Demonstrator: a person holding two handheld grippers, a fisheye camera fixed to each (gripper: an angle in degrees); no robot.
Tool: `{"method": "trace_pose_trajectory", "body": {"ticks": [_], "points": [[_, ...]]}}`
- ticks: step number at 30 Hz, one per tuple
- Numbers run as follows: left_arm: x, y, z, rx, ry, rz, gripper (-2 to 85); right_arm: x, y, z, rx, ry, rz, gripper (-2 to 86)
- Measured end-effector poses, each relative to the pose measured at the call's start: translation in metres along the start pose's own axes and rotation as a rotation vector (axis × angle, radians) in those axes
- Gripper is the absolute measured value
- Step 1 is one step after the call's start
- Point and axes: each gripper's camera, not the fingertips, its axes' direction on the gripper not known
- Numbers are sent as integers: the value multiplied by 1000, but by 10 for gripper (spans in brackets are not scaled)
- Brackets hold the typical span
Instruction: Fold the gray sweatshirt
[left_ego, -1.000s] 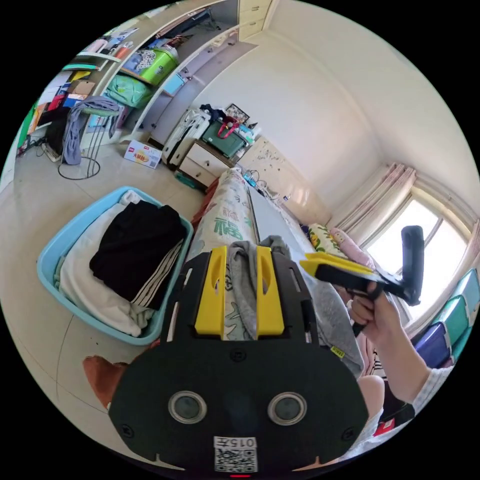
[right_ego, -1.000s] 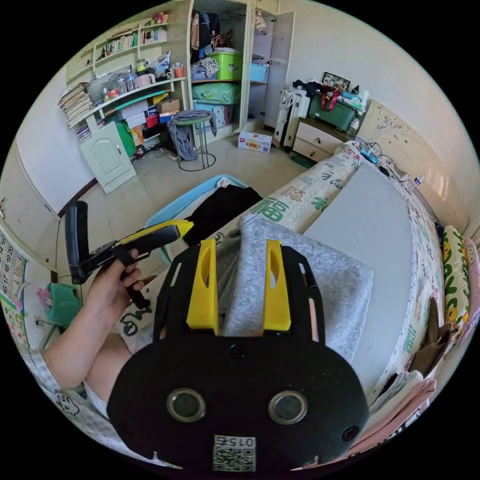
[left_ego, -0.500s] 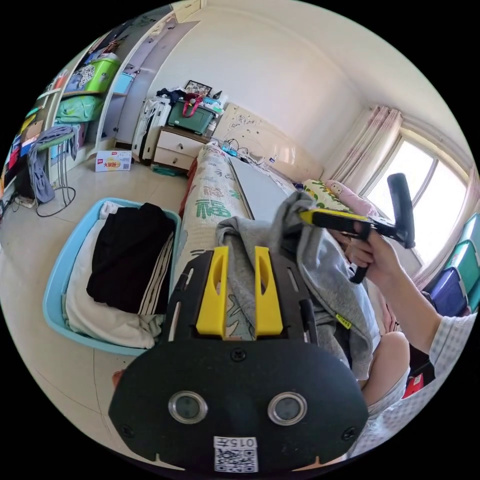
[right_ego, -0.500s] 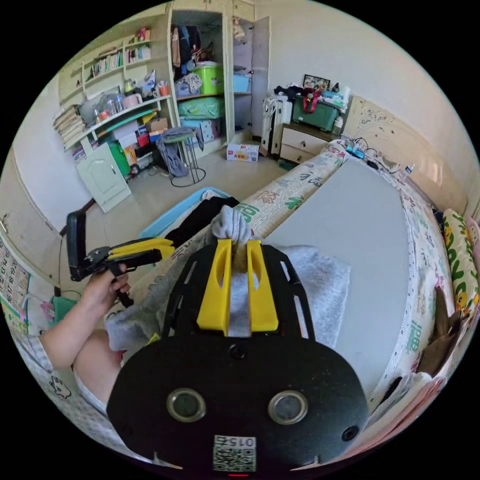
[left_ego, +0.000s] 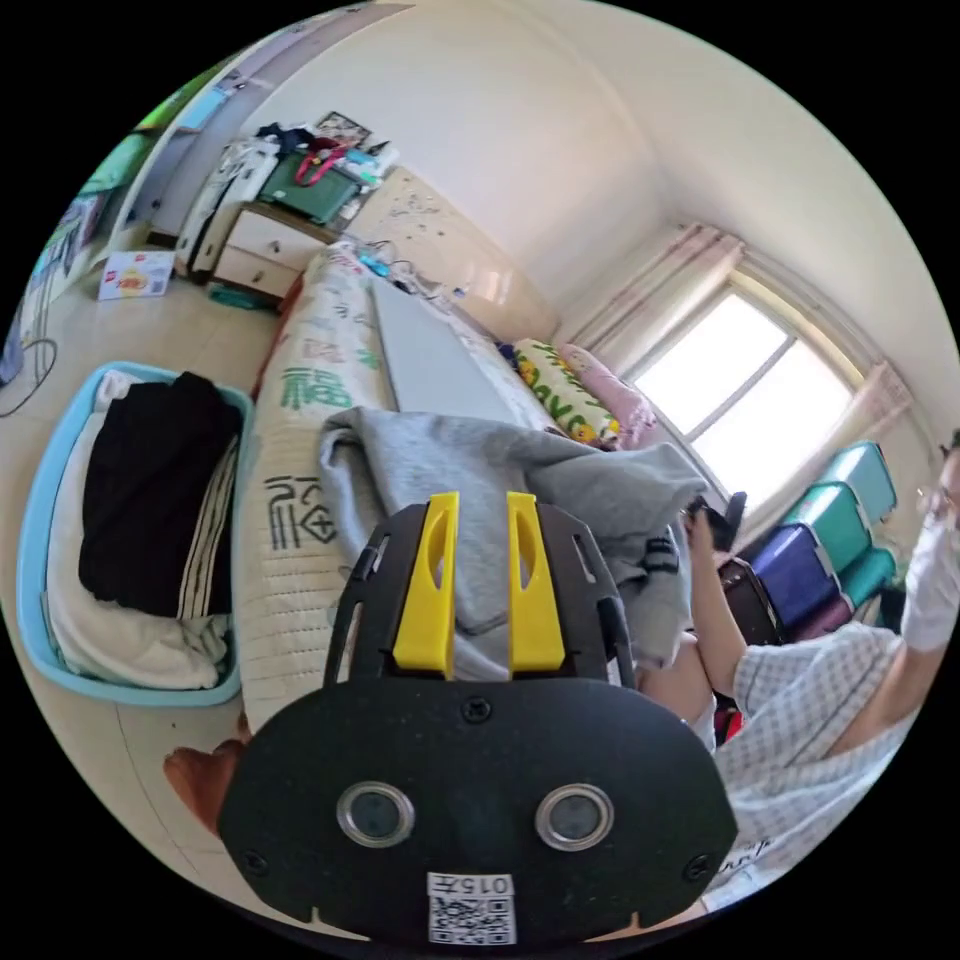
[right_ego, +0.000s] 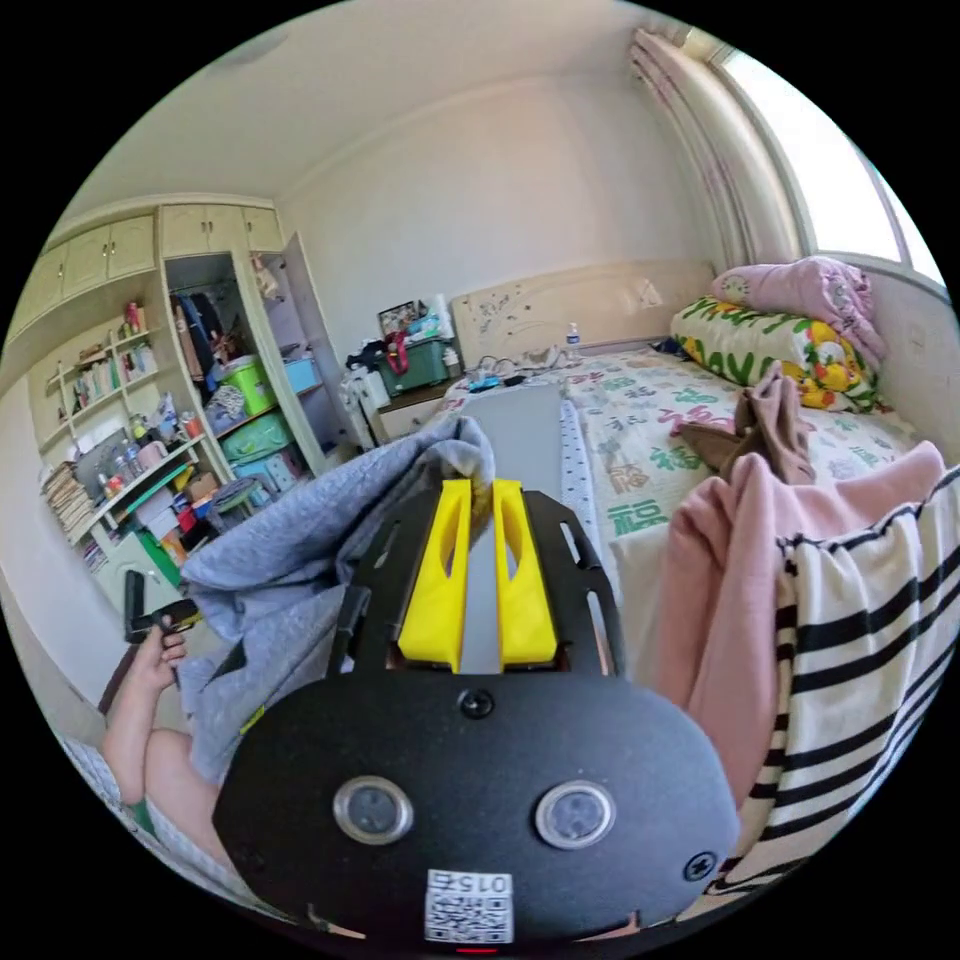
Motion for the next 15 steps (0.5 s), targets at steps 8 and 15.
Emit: {"method": "trace_pose_trajectory", "body": {"ticks": [8, 15], "points": [[11, 4, 3, -81, -128, 4, 86, 15, 56, -23, 22, -39, -24, 6], [65, -13, 21, -210, -258, 137, 118, 4, 65, -26, -31, -201, -24, 14]]}}
